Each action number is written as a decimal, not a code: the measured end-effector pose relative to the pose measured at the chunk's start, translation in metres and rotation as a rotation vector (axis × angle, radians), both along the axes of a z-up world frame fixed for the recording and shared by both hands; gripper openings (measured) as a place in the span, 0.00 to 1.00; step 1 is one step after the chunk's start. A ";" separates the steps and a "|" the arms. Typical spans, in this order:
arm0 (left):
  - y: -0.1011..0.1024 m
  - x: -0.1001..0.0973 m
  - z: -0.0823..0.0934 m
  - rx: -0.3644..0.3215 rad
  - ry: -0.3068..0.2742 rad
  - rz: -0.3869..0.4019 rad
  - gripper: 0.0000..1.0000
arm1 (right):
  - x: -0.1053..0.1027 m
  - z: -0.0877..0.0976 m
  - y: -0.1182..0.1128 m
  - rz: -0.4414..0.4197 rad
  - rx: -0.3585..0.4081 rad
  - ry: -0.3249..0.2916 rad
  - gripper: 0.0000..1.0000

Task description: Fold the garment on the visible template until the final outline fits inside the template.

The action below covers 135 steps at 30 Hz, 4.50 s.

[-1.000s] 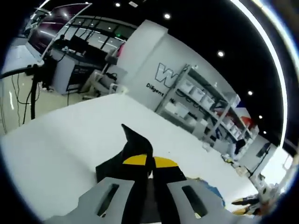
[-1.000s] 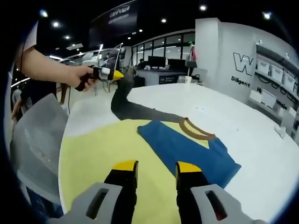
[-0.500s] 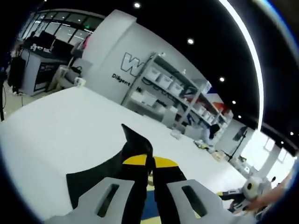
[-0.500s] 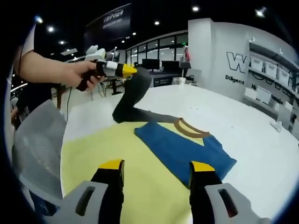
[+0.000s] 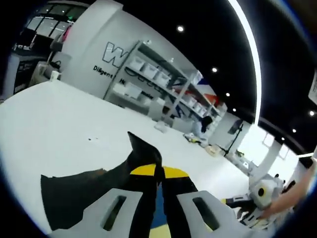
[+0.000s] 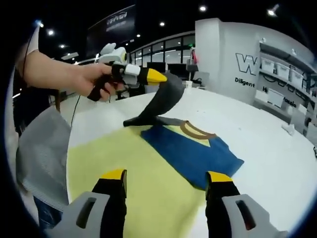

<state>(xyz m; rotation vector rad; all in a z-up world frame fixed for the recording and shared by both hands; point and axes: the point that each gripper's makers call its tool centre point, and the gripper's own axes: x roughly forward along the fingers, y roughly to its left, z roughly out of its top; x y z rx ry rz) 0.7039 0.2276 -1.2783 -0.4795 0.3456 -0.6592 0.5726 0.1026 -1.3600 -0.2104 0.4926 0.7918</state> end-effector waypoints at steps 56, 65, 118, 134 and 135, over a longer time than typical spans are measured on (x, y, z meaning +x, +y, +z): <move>-0.019 -0.106 -0.082 0.280 0.089 -0.327 0.08 | -0.029 -0.037 -0.027 -0.032 -0.040 0.082 0.65; 0.078 -0.182 -0.111 0.494 0.140 -0.408 0.07 | -0.066 -0.048 -0.033 0.036 -0.091 0.091 0.61; 0.143 -0.290 -0.166 0.963 0.074 -0.858 0.12 | -0.171 -0.084 -0.059 0.318 -0.257 0.105 0.22; 0.143 -0.300 -0.159 0.946 0.114 -0.858 0.01 | -0.177 -0.078 -0.061 0.368 -0.279 0.124 0.00; 0.144 -0.302 -0.158 0.946 0.117 -0.867 0.01 | -0.179 -0.077 -0.060 0.375 -0.279 0.125 0.00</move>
